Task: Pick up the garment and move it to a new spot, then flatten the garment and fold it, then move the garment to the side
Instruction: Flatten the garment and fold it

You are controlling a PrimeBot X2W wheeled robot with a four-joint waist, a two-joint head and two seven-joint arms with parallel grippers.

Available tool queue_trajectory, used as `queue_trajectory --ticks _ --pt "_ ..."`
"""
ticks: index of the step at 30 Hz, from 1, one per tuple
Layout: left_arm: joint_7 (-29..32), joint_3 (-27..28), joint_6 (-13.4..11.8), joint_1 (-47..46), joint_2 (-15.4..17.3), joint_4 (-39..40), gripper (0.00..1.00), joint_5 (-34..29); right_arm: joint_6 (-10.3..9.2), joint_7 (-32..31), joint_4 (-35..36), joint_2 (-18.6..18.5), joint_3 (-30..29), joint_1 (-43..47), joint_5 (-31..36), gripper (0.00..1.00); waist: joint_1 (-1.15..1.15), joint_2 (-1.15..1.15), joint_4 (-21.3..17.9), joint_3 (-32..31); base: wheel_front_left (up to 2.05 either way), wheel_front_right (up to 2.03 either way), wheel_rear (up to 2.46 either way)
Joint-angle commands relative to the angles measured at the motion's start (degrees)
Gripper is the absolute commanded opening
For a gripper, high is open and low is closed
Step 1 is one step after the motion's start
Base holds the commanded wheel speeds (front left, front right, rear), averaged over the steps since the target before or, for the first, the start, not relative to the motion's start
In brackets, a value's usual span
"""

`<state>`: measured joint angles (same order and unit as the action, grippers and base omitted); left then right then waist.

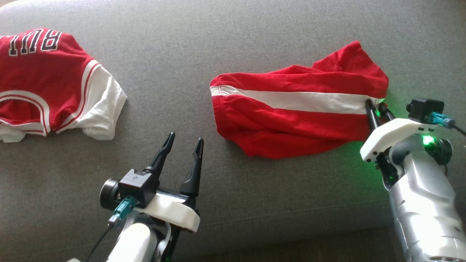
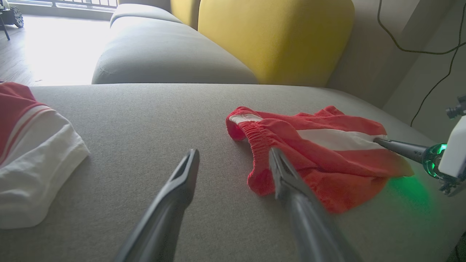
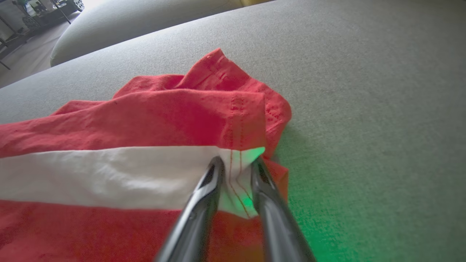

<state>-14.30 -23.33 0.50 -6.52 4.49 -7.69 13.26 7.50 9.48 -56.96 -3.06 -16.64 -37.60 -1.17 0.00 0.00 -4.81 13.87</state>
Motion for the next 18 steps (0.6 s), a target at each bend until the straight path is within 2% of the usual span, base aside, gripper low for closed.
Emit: queue_trajectory --ticks 1,2,3,4,11,18 --pt "-0.7 1.8 -0.2 -2.2 -0.3 1.8 1.00 0.2 -0.01 1.1 1.1 0.2 1.3 -2.5 0.0 0.22 0.00 0.00 0.0 0.0 0.00 0.00 0.00" --pt "-0.7 1.8 -0.2 -2.2 -0.3 1.9 1.00 0.1 -0.01 1.4 1.0 0.2 1.5 -2.6 0.3 0.15 0.00 0.00 0.0 0.0 0.00 0.00 0.00" --pt "-0.7 1.8 -0.2 -2.2 -0.3 2.0 1.00 0.1 -0.01 1.6 0.8 0.2 1.6 -2.7 0.4 0.02 0.00 0.00 0.0 0.0 0.00 0.00 0.00" --pt "-0.7 1.8 -0.2 -2.2 -0.3 2.0 1.00 0.0 -0.01 1.8 0.7 0.2 1.6 -2.8 0.6 0.00 0.00 0.00 0.0 0.0 0.00 0.00 0.00" --pt "-0.7 2.0 -0.4 -2.0 -0.3 2.1 1.00 0.1 -0.01 3.0 1.4 0.1 2.1 -2.4 2.0 0.00 0.00 0.00 -0.1 -0.1 0.00 0.00 0.00" --pt "-0.7 2.6 -0.4 -2.7 -0.1 2.2 1.00 0.5 -0.01 3.7 6.2 -1.1 1.4 0.5 4.0 0.00 0.00 0.00 -0.8 -0.3 0.00 0.00 0.00"
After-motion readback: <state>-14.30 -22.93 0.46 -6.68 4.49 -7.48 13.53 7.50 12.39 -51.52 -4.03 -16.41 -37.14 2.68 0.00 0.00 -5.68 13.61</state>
